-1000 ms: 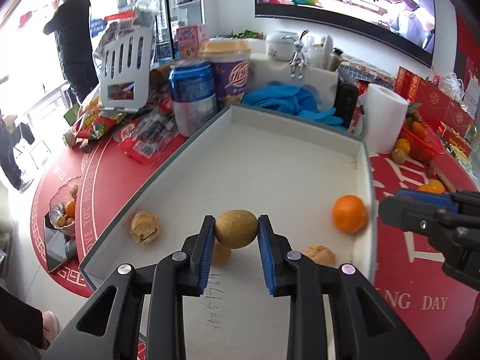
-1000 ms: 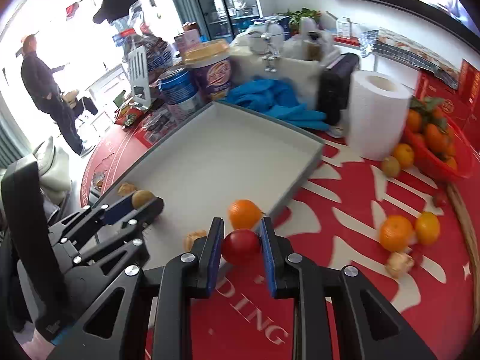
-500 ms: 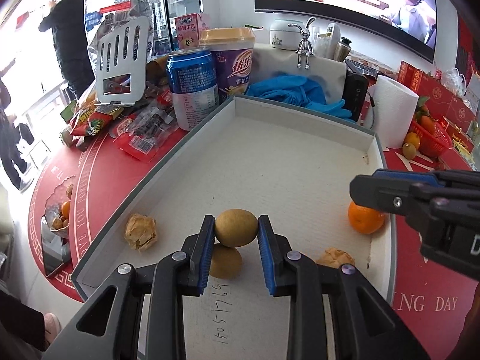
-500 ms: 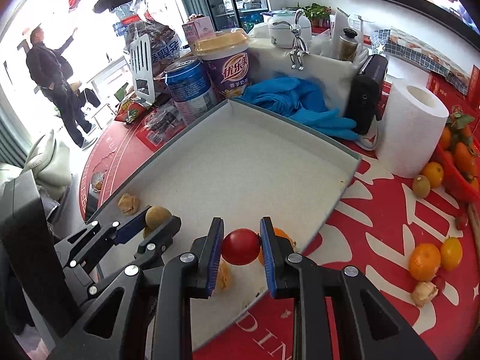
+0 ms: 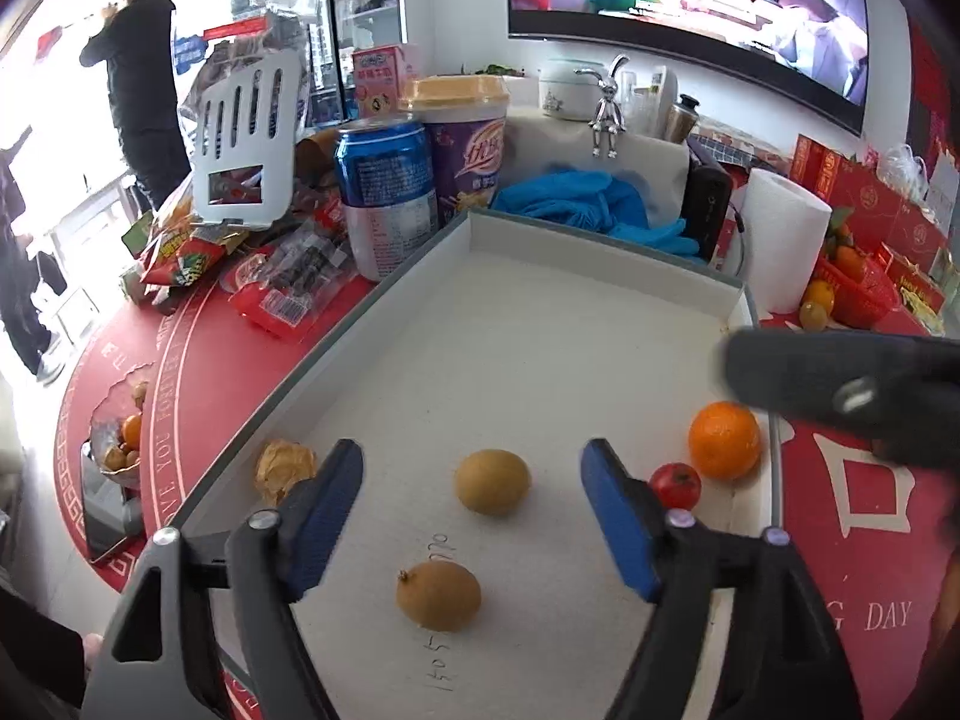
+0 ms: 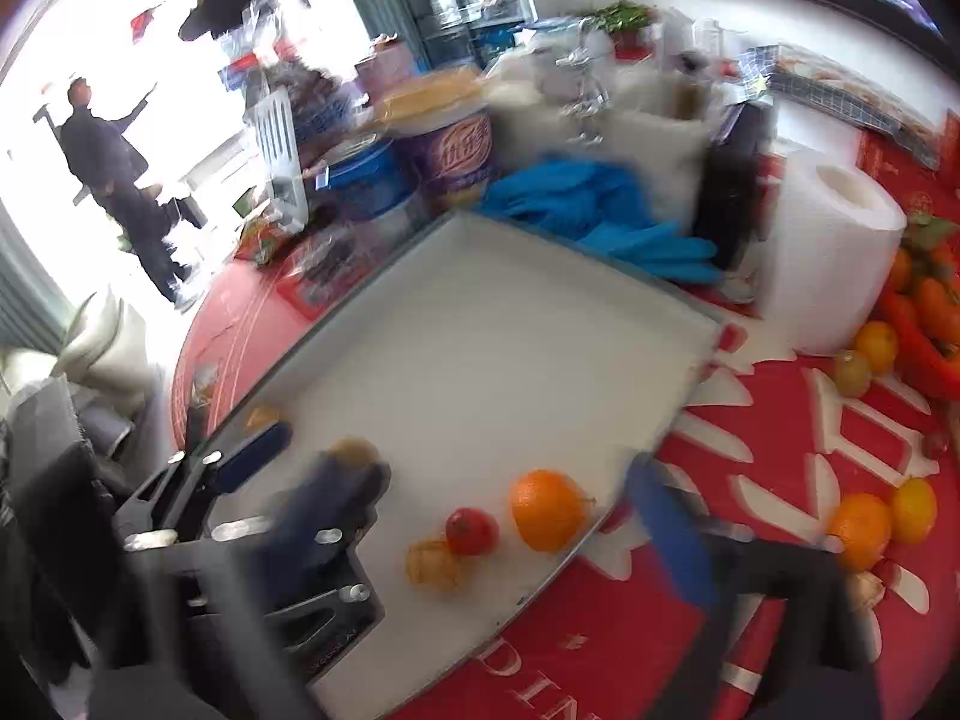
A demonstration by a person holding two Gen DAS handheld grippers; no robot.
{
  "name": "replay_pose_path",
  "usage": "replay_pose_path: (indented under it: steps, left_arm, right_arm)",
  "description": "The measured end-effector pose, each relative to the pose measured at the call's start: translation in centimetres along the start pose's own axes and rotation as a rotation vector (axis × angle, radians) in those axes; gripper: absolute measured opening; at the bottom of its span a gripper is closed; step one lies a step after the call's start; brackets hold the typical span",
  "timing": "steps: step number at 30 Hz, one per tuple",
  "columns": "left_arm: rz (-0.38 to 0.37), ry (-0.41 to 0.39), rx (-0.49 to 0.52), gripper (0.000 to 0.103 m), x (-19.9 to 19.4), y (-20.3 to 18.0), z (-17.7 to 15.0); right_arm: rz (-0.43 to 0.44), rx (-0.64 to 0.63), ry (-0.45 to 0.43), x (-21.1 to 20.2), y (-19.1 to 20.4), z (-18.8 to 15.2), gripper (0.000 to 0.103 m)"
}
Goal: Organize fruits
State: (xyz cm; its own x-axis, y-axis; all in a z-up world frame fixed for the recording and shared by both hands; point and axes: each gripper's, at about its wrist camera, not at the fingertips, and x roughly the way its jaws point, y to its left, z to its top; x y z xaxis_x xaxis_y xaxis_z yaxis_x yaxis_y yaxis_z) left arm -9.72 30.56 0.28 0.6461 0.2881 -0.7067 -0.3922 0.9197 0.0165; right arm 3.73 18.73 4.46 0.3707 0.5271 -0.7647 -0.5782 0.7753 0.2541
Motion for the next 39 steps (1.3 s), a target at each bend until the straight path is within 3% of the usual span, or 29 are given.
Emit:
replay_pose_path:
  steps: [3,8,11,13,17,20,23,27,31,39]
  left_arm:
    - [0.015,0.001,0.023,0.08,-0.2,-0.5,-0.5]
    - [-0.136,-0.035,0.106,0.083,-3.8,-4.6,-1.2]
    - [-0.236,0.004,0.184,0.086,-4.9,-9.3,-2.3]
    - [-0.264,0.034,0.244,0.086,-4.8,-12.6,-3.3]
    - [-0.185,0.074,0.332,0.086,-2.6,-17.9,-4.8]
    - [-0.156,0.124,0.305,0.087,-0.2,-19.0,-4.4]
    - [-0.153,0.12,0.266,0.087,0.8,-19.4,-3.6]
    - [-0.13,0.108,0.258,0.098,1.4,-19.7,-3.1]
    - [-0.178,0.159,0.192,0.103,2.3,-18.5,-2.5]
    - [-0.176,0.156,0.196,0.103,1.9,-18.6,-2.3]
  right_arm:
    - [0.016,0.05,-0.029,-1.9,-1.9,-0.4,0.102]
    - [-0.153,0.165,-0.042,-5.2,-7.0,-3.2,0.102]
    - [-0.285,0.207,-0.021,-6.8,-10.1,-6.0,0.102]
    - [-0.399,0.226,0.009,-7.6,-12.0,-8.1,0.102]
    - [-0.49,0.275,0.029,-8.6,-15.4,-11.3,0.102]
    - [-0.484,0.327,0.031,-8.9,-17.6,-12.6,0.102]
    - [-0.514,0.322,0.013,-8.9,-18.3,-12.8,0.103]
    - [-0.542,0.31,-0.009,-8.4,-18.3,-12.3,0.103]
    - [-0.541,0.308,-0.016,-8.4,-18.4,-12.5,0.103]
    - [-0.542,0.309,-0.02,-8.3,-18.5,-12.9,0.103]
